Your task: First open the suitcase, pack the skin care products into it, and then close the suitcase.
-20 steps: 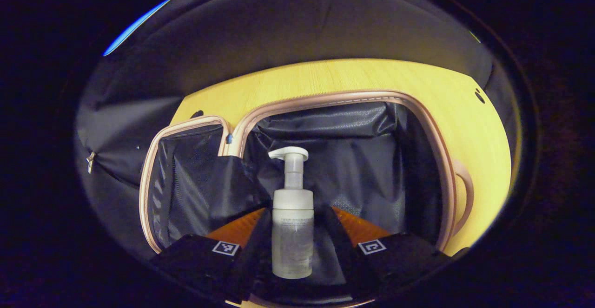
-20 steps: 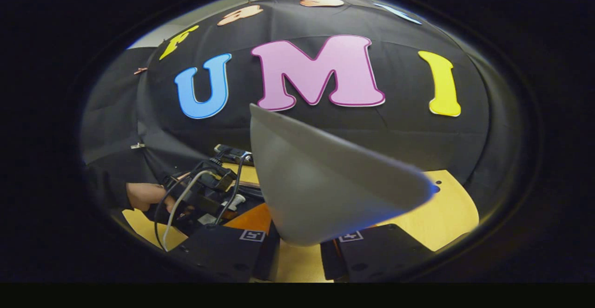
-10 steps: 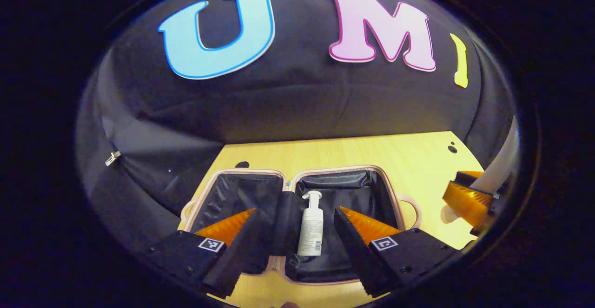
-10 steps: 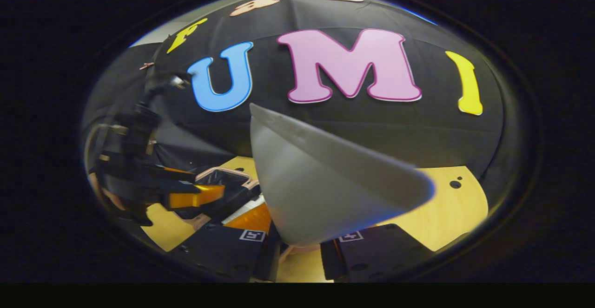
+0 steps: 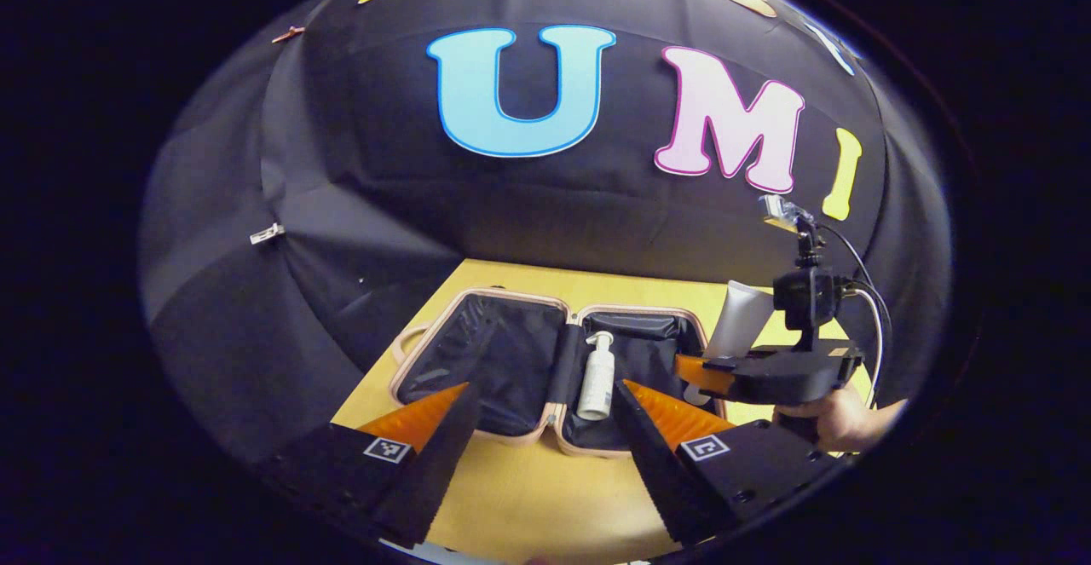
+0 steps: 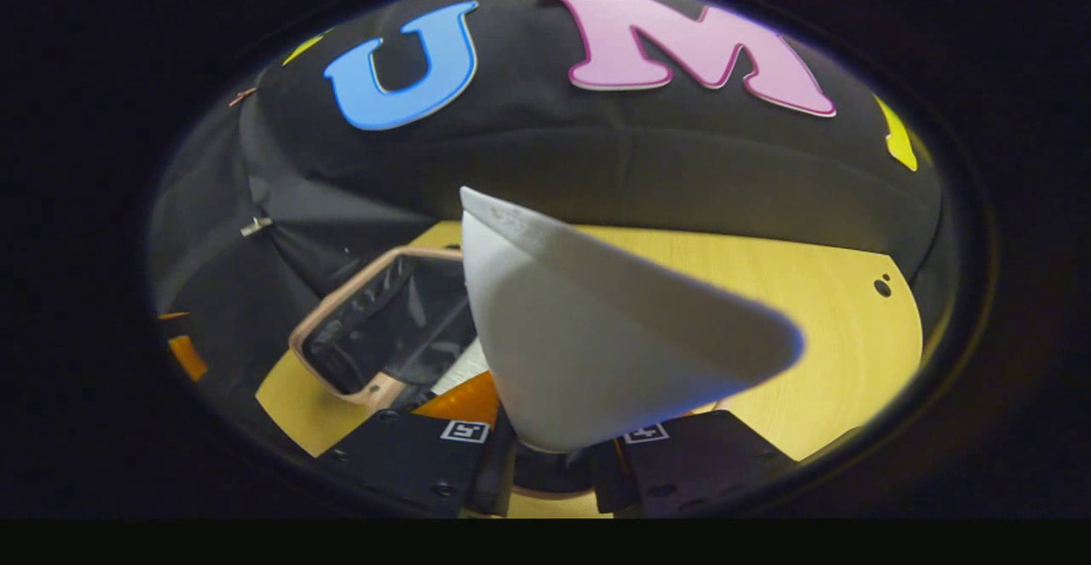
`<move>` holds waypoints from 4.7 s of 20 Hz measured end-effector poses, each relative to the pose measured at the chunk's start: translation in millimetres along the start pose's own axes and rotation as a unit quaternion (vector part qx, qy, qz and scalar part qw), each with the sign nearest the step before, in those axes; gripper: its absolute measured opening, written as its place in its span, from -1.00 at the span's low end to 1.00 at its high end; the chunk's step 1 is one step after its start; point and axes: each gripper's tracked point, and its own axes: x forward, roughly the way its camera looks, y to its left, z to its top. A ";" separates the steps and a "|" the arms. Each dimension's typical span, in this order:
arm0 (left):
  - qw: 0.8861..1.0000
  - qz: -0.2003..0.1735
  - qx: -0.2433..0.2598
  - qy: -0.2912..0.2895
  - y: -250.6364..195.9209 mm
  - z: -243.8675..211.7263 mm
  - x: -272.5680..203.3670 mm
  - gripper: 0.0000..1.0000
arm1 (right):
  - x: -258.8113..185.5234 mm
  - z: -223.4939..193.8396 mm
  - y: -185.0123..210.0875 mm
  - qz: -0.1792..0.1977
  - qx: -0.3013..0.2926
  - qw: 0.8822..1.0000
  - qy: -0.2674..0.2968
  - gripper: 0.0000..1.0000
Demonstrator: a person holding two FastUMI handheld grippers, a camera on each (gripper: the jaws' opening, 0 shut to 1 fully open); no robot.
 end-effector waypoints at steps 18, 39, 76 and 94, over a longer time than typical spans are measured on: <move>0.999 0.025 -0.012 -0.028 33.9 0.9 -25.9 0.94 | 53.9 -27.3 -1.6 -0.064 0.107 0.987 0.103 0.05; 0.993 0.061 -0.099 0.033 245.0 -34.0 258.7 0.93 | -166.8 19.5 -18.6 -0.048 0.045 0.991 -0.121 0.95; 0.999 -0.028 -0.035 -0.025 176.1 141.6 169.7 -0.82 | -236.6 -15.6 -74.1 -0.111 0.020 0.986 -0.122 0.96; 0.973 -0.232 -0.002 0.019 -269.3 43.4 101.8 -0.82 | -292.0 18.2 -170.1 -0.116 0.035 0.974 -0.193 0.94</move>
